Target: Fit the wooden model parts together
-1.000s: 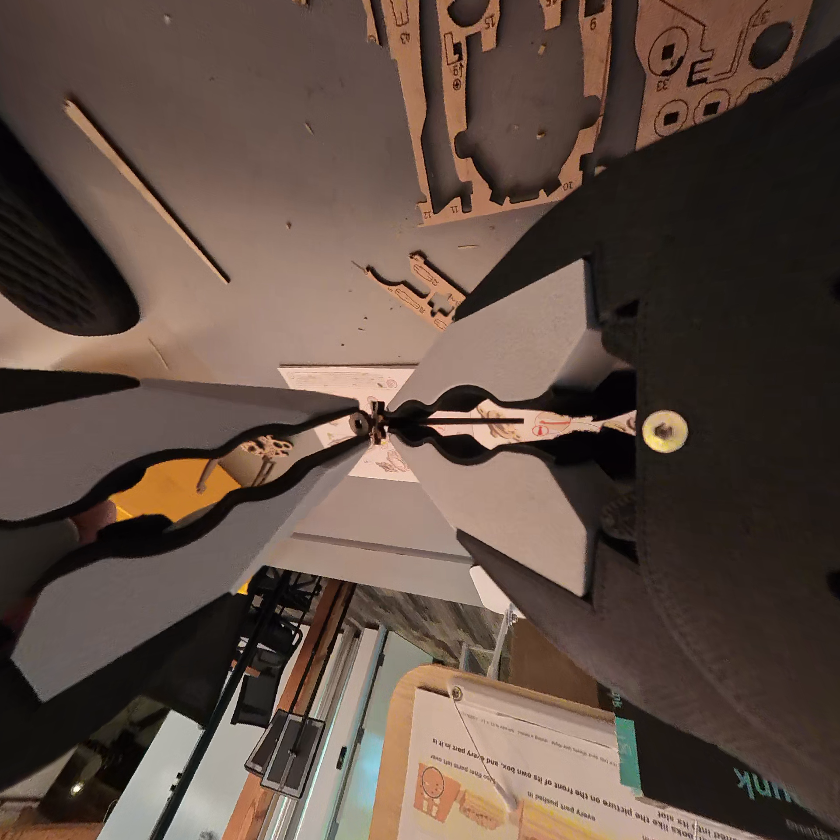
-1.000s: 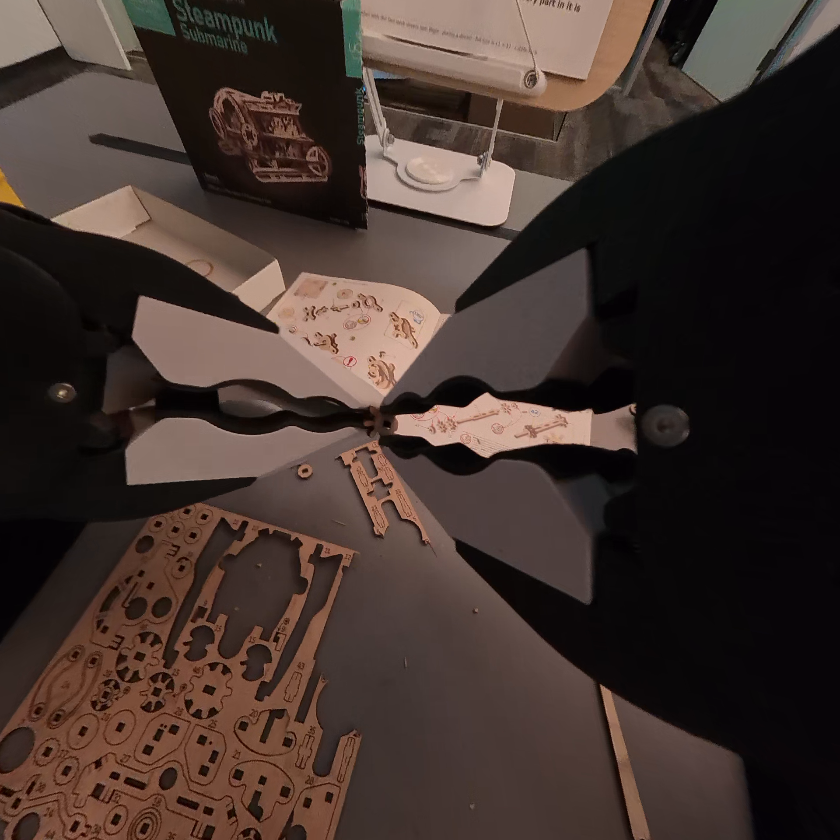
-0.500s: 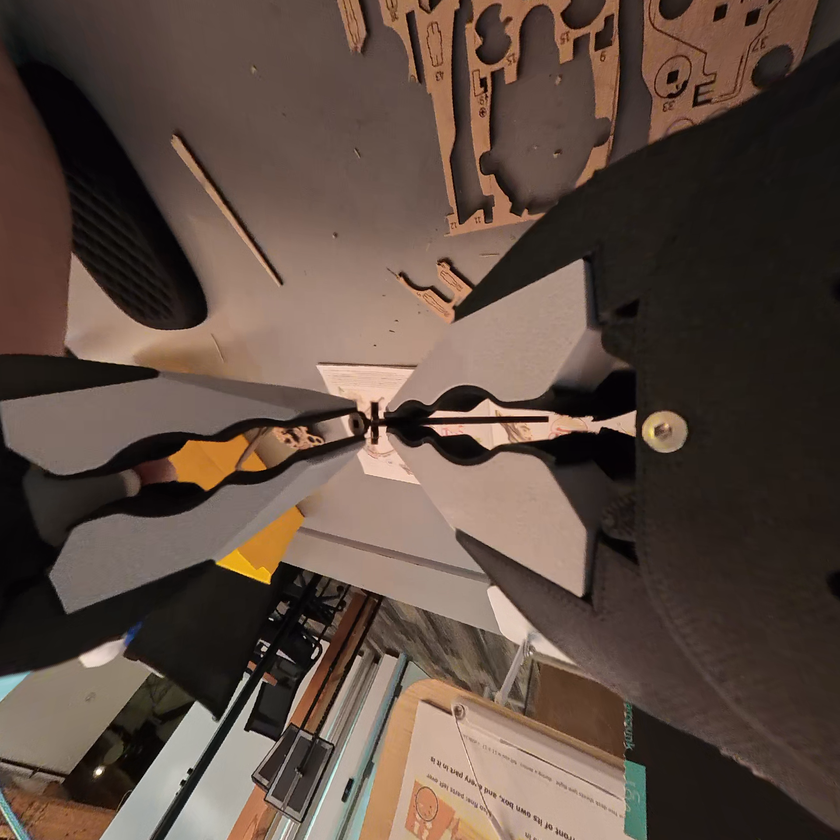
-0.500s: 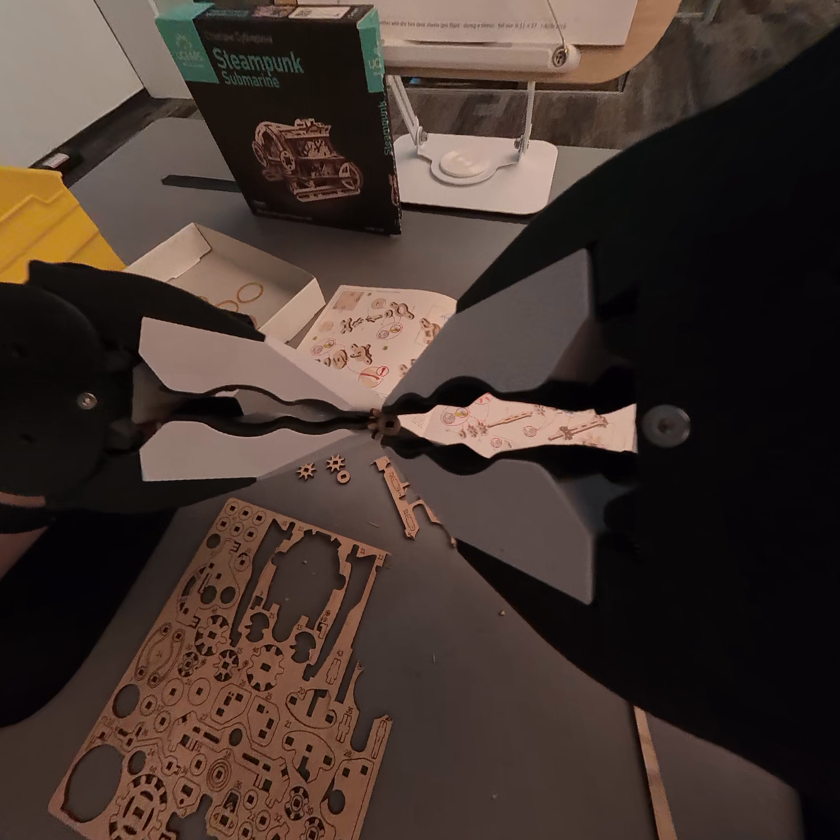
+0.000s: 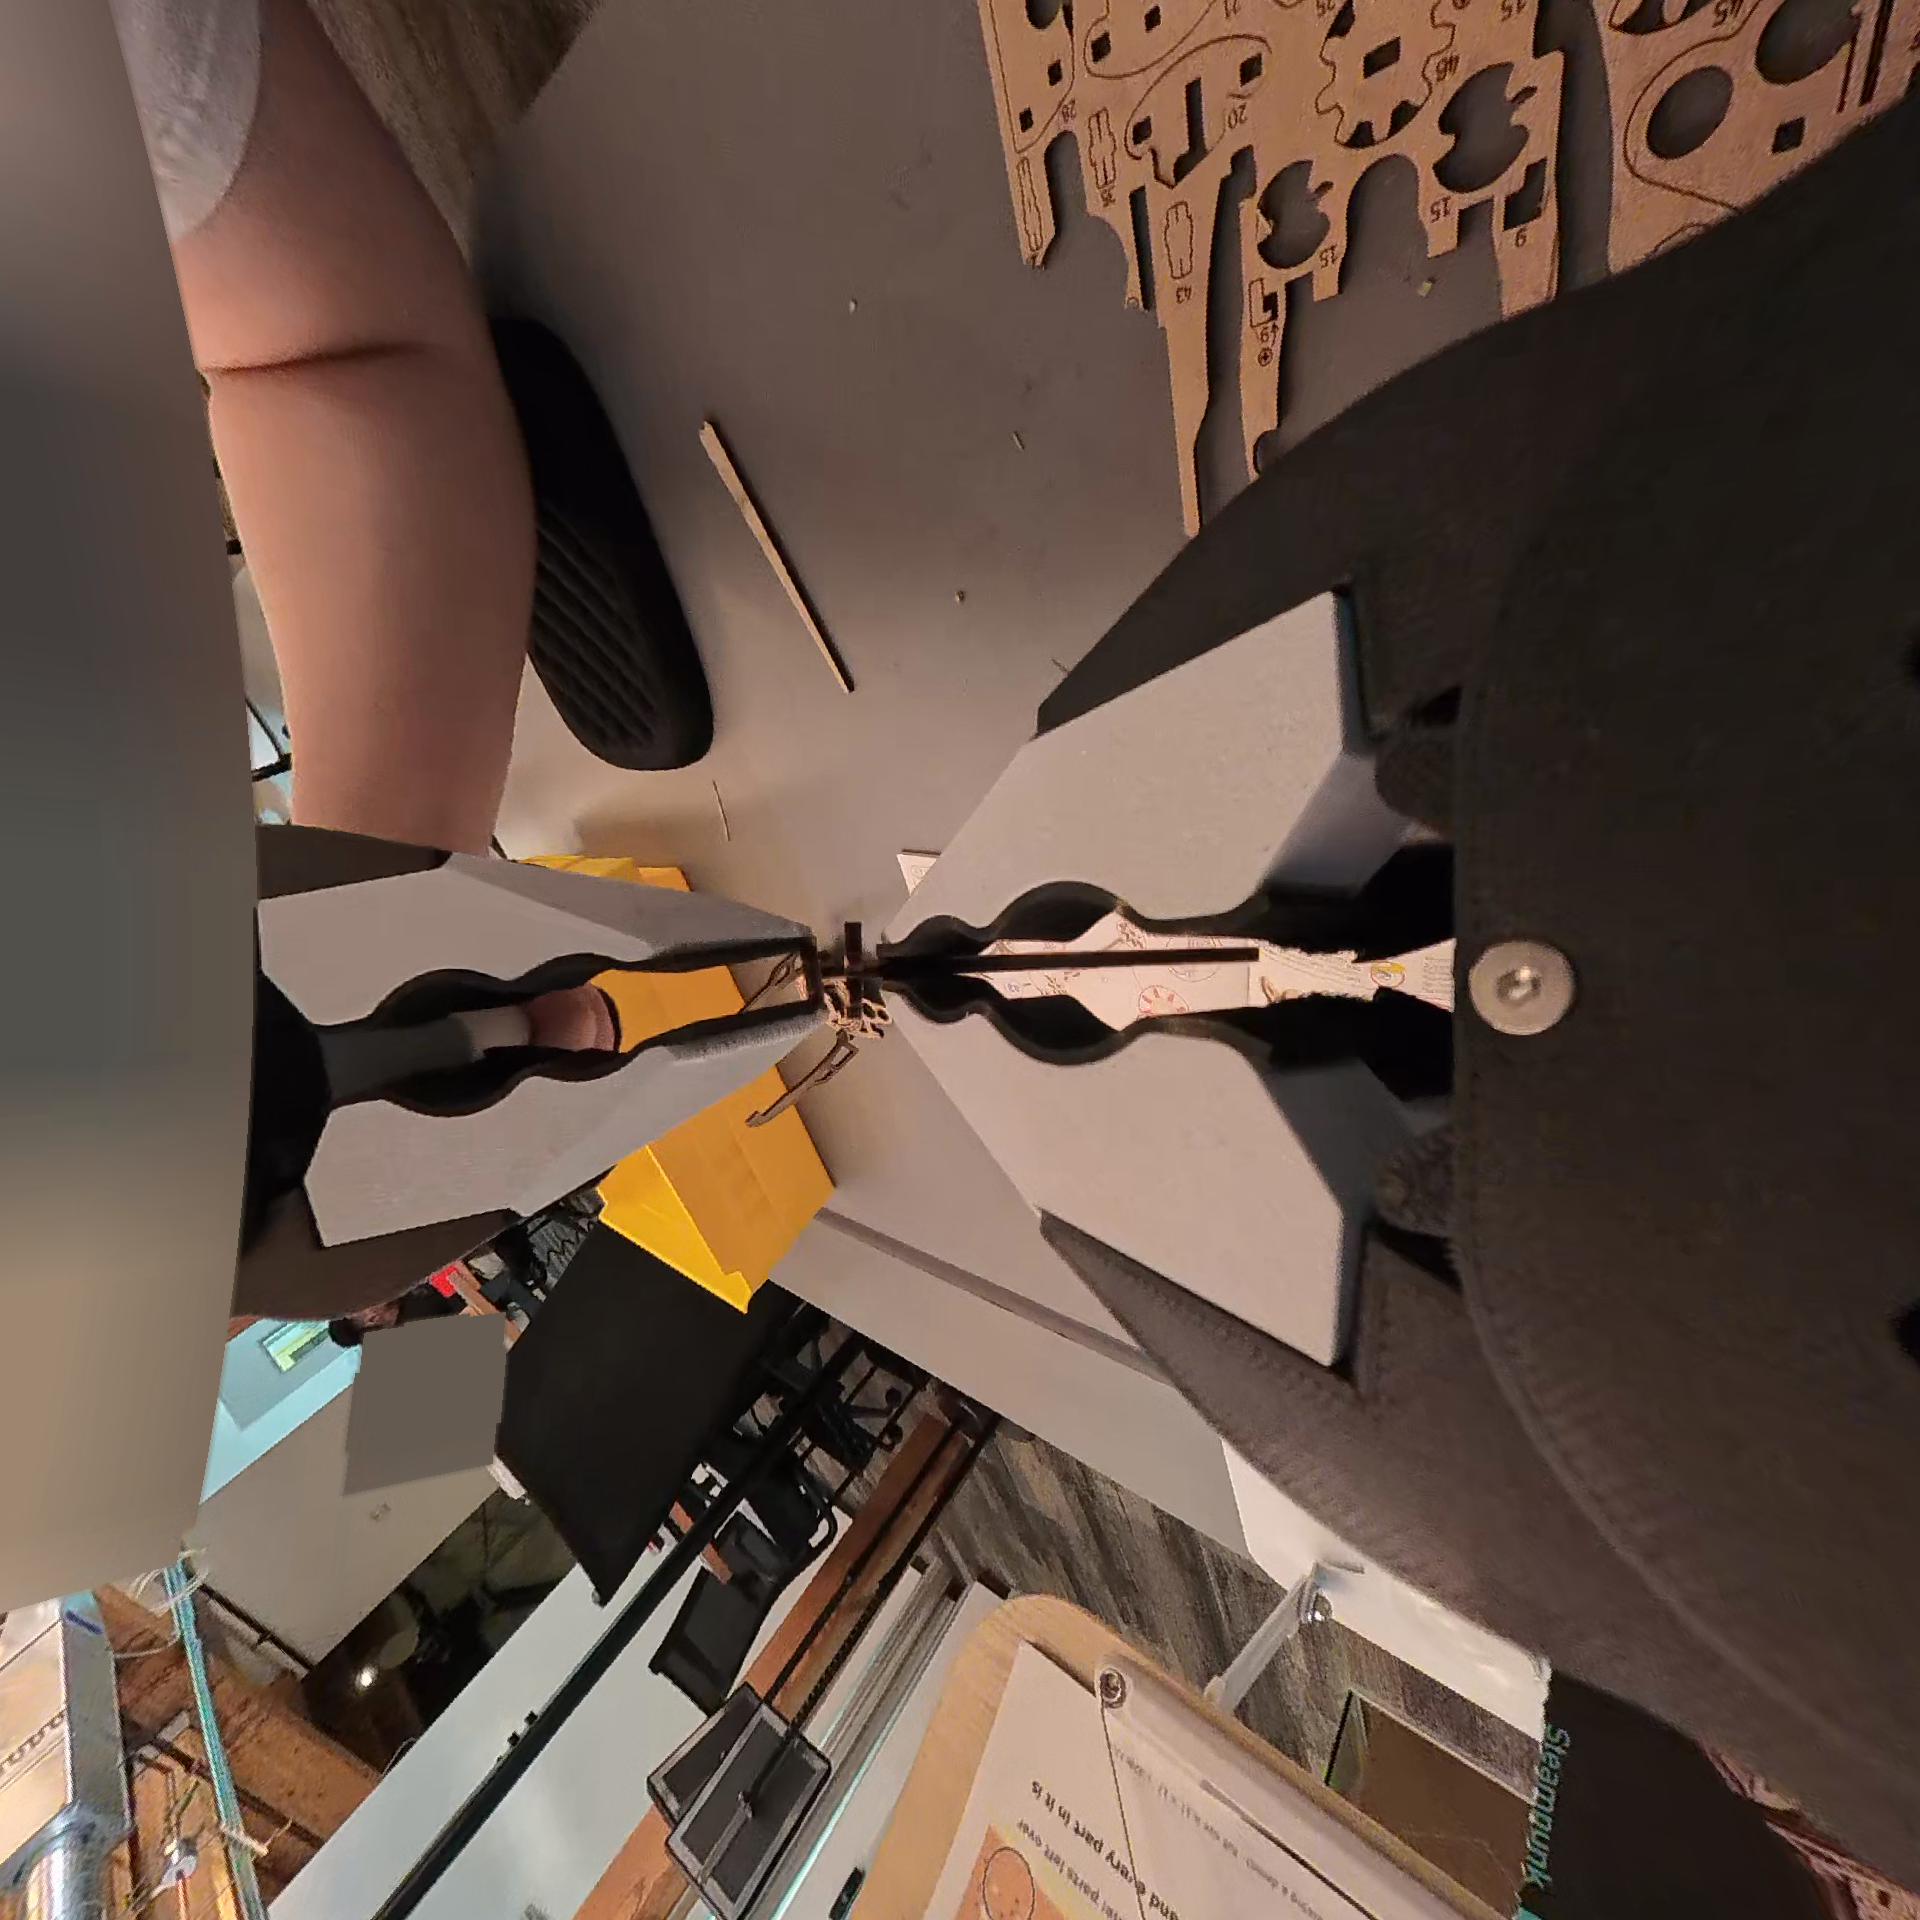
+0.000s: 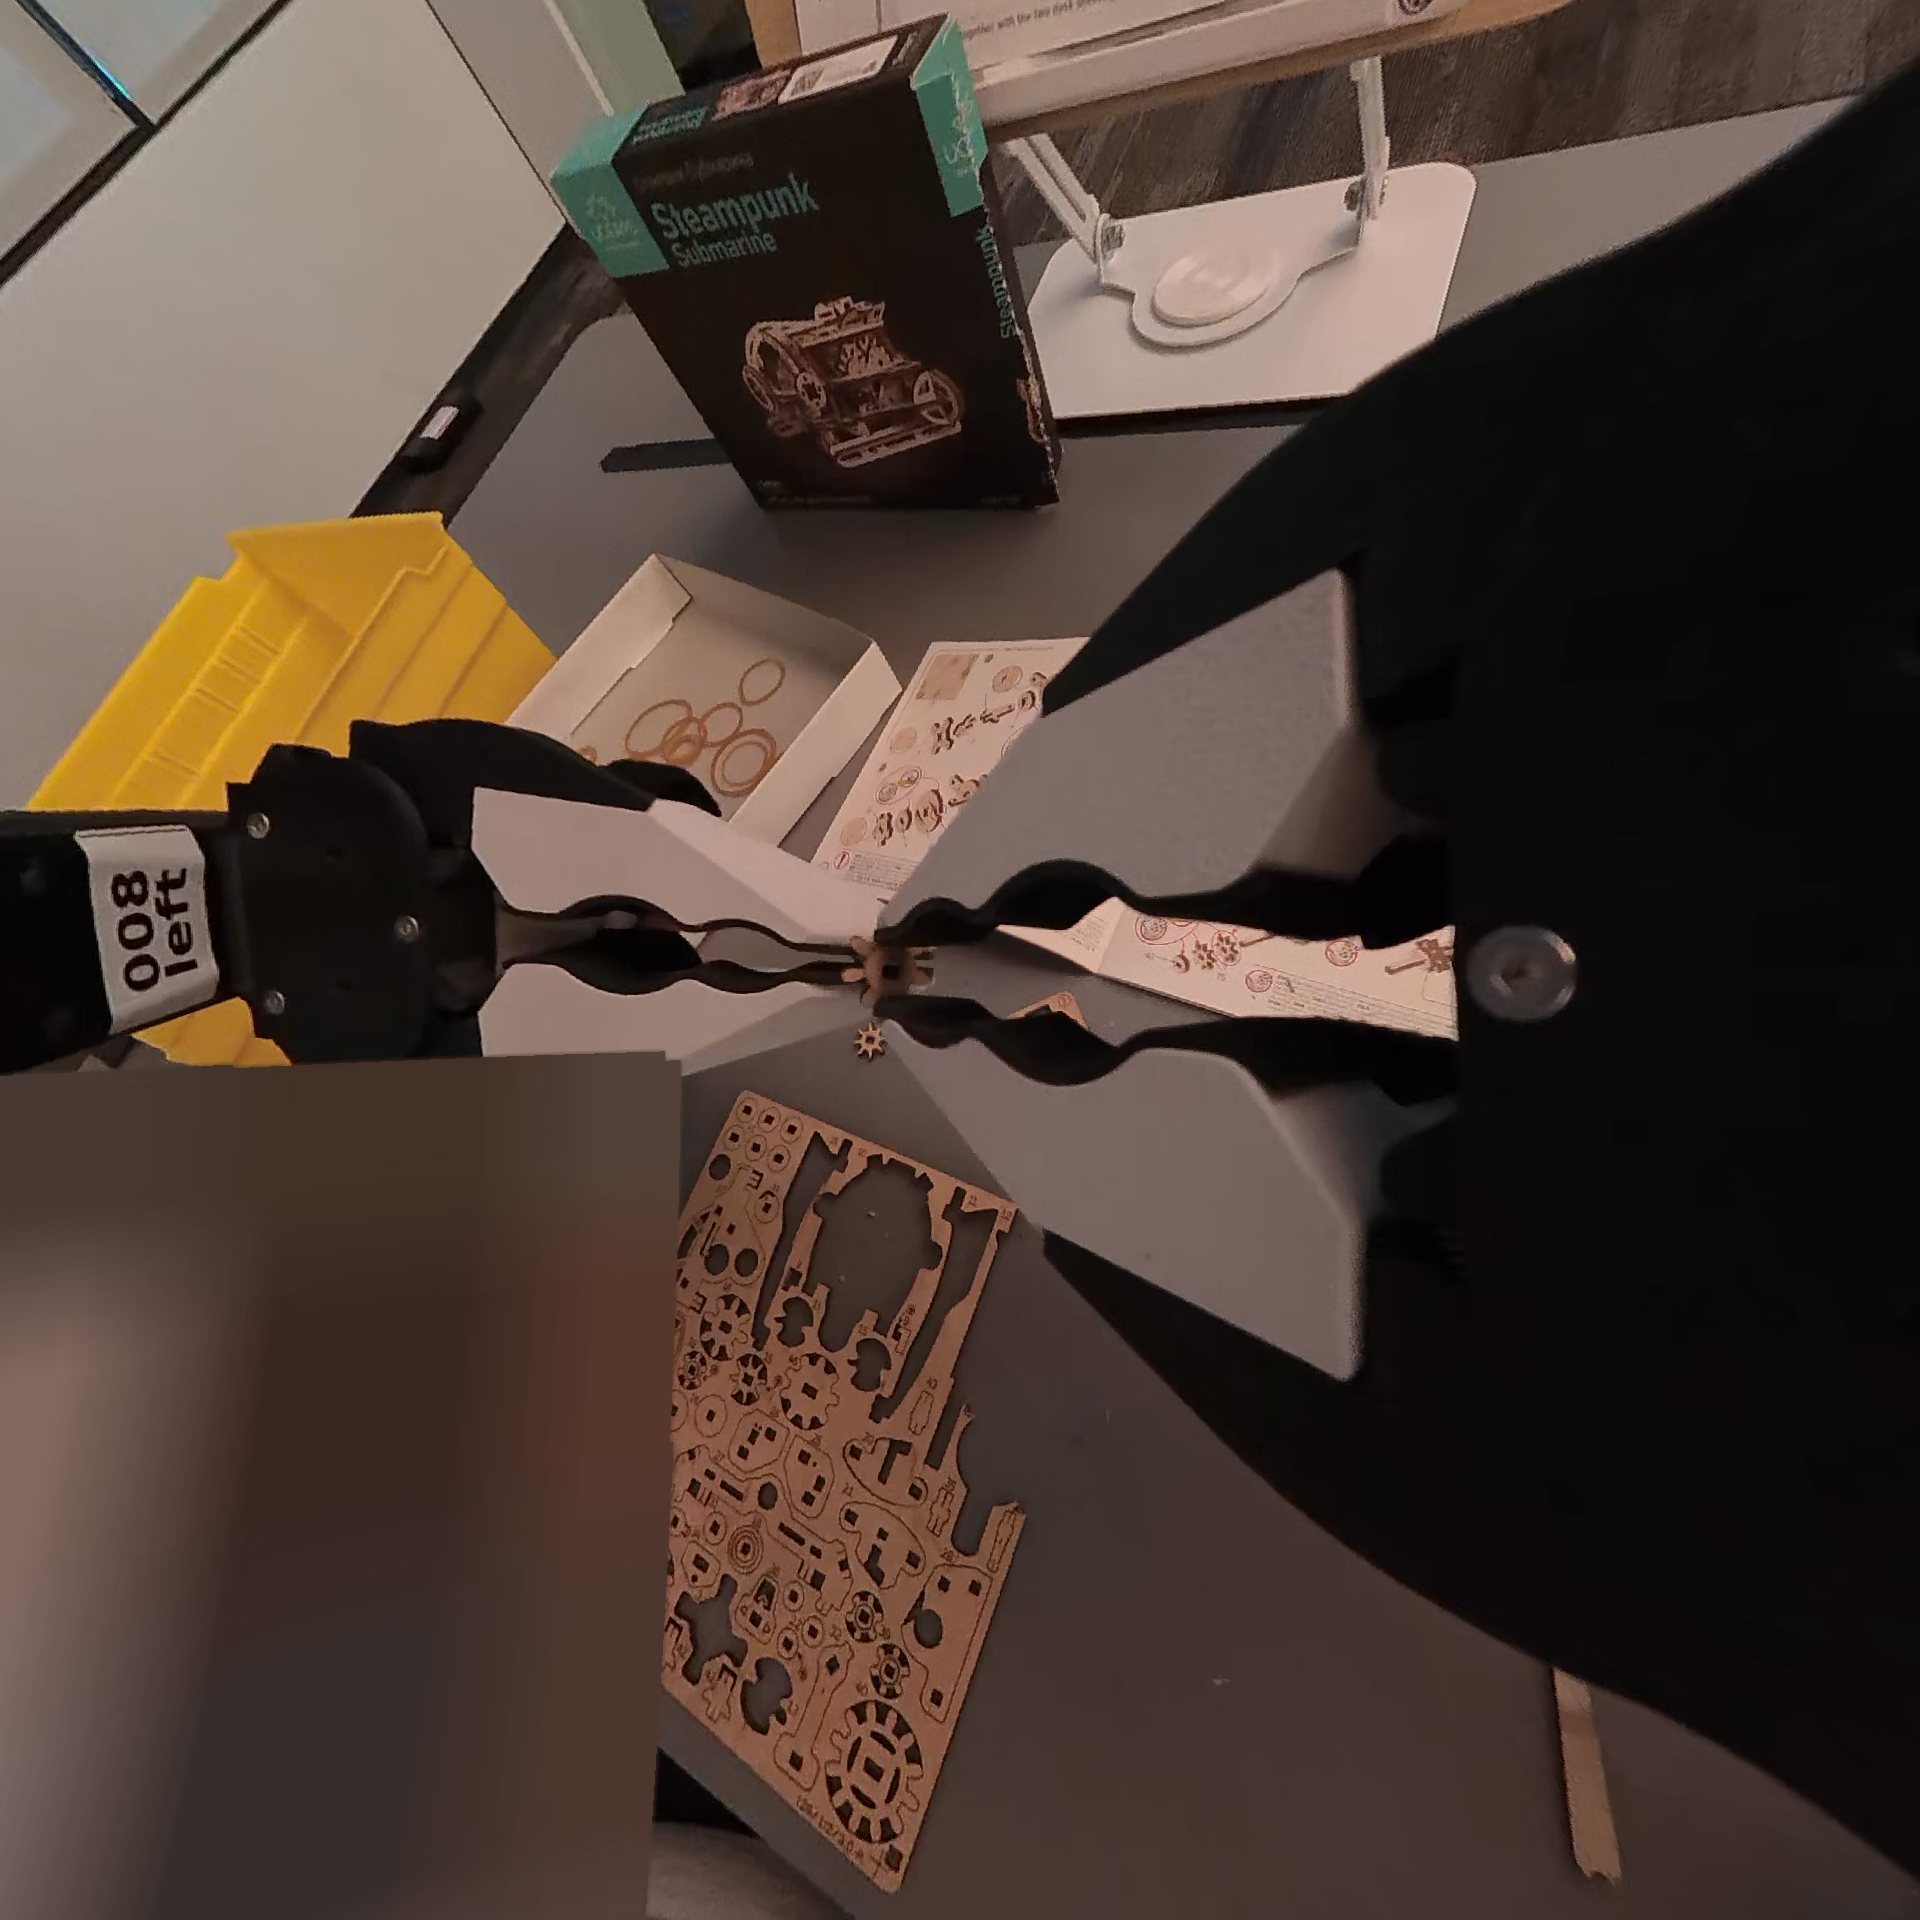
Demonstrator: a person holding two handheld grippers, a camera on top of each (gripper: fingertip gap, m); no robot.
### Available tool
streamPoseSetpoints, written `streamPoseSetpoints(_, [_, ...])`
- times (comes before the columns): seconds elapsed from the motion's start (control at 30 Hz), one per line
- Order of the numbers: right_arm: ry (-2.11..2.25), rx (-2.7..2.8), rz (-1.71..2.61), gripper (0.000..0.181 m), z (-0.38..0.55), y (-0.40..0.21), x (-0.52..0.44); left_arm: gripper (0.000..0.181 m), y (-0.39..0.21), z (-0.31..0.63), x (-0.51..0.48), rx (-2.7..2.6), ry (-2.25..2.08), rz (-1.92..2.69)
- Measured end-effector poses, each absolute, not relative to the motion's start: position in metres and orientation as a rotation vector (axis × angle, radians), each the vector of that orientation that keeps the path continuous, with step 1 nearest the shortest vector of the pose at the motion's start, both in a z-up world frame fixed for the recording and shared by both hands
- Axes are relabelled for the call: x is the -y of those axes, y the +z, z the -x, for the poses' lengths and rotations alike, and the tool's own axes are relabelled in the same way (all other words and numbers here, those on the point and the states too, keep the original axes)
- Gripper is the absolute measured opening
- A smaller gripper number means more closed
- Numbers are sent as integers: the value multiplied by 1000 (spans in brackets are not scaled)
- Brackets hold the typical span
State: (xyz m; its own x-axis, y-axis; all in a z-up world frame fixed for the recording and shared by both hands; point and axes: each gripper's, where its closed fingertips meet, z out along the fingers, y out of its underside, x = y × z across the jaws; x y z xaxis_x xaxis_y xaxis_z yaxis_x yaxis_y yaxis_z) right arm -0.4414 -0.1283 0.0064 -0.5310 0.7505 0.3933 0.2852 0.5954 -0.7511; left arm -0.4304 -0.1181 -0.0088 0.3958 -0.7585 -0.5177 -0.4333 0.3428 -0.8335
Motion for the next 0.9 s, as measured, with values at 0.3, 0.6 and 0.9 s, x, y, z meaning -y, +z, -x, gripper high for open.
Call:
streamPoseSetpoints(0.3, [891, 2096, 833, 9, 435, 13, 129, 0, -5, 424, 123, -1203, -399, 1290])
streamPoseSetpoints(0.6, [1058, 2011, 934, 9, 441, 23, 126, 0, 7, 427, 120, -1049, -616, 1360])
streamPoseSetpoints(0.9, [1535, 1879, 1294, 8, 448, 27, 112, 0, 12, 431, 112, -817, -991, 1545])
